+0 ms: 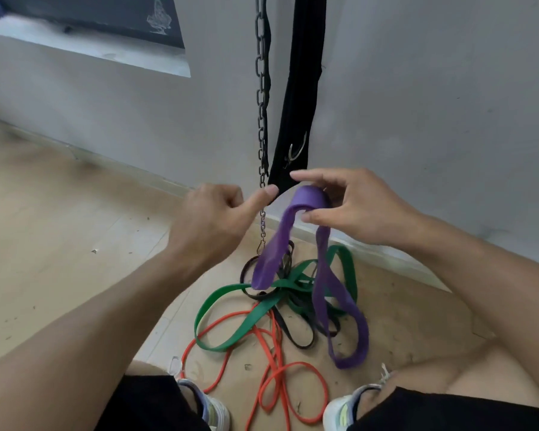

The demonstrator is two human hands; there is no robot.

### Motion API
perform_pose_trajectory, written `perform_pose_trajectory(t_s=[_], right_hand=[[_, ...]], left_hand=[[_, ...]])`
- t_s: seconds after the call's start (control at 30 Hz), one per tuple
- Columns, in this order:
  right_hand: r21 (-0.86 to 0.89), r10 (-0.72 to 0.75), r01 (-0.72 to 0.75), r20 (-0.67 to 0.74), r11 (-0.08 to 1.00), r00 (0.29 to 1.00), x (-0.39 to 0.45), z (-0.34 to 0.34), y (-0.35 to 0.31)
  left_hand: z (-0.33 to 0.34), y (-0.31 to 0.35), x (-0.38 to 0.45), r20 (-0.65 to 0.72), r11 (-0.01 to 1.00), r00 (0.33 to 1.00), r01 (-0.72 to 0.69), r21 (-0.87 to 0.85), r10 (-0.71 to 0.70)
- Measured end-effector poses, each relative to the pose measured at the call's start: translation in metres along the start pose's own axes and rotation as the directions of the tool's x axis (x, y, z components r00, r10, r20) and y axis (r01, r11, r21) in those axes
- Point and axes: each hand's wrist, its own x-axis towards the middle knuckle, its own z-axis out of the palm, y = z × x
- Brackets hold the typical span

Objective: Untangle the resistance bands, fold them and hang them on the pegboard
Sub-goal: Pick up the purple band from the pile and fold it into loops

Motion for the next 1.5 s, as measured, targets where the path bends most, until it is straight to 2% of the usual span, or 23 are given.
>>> perform_pose_trajectory(t_s=[0.03, 0.07, 0.1, 0.17, 0.23, 0.33, 0.4, 0.57, 0.63, 0.77, 0.93, 1.03, 1.23, 1.3, 1.43, 1.5], right_hand=[[0.034, -0.017, 0.017, 0.015, 0.999, 1.0, -0.001, -0.003, 0.0], [0.076, -0.032, 0.03, 0.031, 0.997, 0.999, -0.002, -0.005, -0.001], [0.114, -0.048, 0.043, 0.042, 0.993, 0.998, -0.003, -0.006, -0.002], [0.162, -0.088, 0.078, 0.051, 0.984, 0.995, -0.004, -0.005, -0.006], [0.18, -0.123, 0.114, 0.042, 0.977, 0.992, -0.005, -0.004, -0.012], [0.163, -0.156, 0.146, 0.052, 0.976, 0.986, -0.008, -0.006, -0.017], [0.13, -0.152, 0.143, 0.067, 0.981, 0.986, -0.009, -0.007, -0.016], [0.28, -0.102, 0.059, 0.144, 0.958, 0.984, -0.011, -0.005, -0.008], [0.234, -0.084, 0.034, 0.205, 0.972, 0.975, -0.012, -0.001, -0.007], [-0.024, 0.028, -0.022, 0.294, 0.999, 0.955, -0.011, 0.019, -0.001], [0.007, 0.045, -0.049, 0.239, 0.999, 0.97, -0.004, 0.015, -0.001], [0.039, 0.018, -0.027, 0.211, 0.999, 0.977, -0.003, 0.004, -0.001], [0.267, -0.06, 0.066, -0.029, 0.962, 0.998, -0.005, -0.004, -0.008], [0.261, -0.081, 0.101, -0.086, 0.96, 0.993, -0.005, -0.004, -0.01], [0.218, -0.085, 0.104, -0.096, 0.97, 0.992, -0.006, -0.004, -0.009], [0.183, -0.1, 0.119, -0.113, 0.976, 0.989, -0.007, -0.003, -0.007]], left_hand=[[0.002, -0.002, -0.001, -0.07, 0.994, 0.992, -0.103, -0.032, 0.101], [0.003, -0.002, -0.003, -0.054, 0.983, 0.987, -0.155, -0.094, 0.15], [0.004, -0.002, -0.003, 0.016, 0.974, 0.981, -0.188, -0.127, 0.191], [0.01, -0.003, -0.002, 0.176, 0.97, 0.955, -0.228, -0.08, 0.239], [0.015, 0.001, -0.004, 0.246, 0.967, 0.935, -0.241, -0.085, 0.255], [0.015, 0.005, -0.001, 0.165, 0.953, 0.939, -0.288, -0.094, 0.3], [0.008, 0.009, 0.0, 0.178, 0.952, 0.936, -0.292, -0.096, 0.305], [-0.003, 0.011, -0.002, 0.224, 0.917, 0.911, -0.277, -0.286, 0.345], [-0.004, 0.014, -0.005, 0.18, 0.884, 0.919, -0.262, -0.386, 0.351], [-0.006, 0.018, -0.007, 0.079, 0.794, 0.95, -0.205, -0.572, 0.303], [-0.011, 0.016, -0.002, 0.03, 0.761, 0.976, -0.15, -0.631, 0.217], [-0.014, 0.012, 0.003, 0.1, 0.821, 0.968, -0.139, -0.554, 0.232], [-0.003, 0.005, 0.002, 0.22, 0.89, 0.952, -0.094, -0.446, 0.211], [0.002, 0.006, 0.002, 0.234, 0.871, 0.949, -0.073, -0.485, 0.21], [0.003, 0.009, 0.003, 0.226, 0.848, 0.948, -0.075, -0.525, 0.223], [0.002, 0.01, 0.004, 0.294, 0.847, 0.945, 0.035, -0.53, 0.145]])
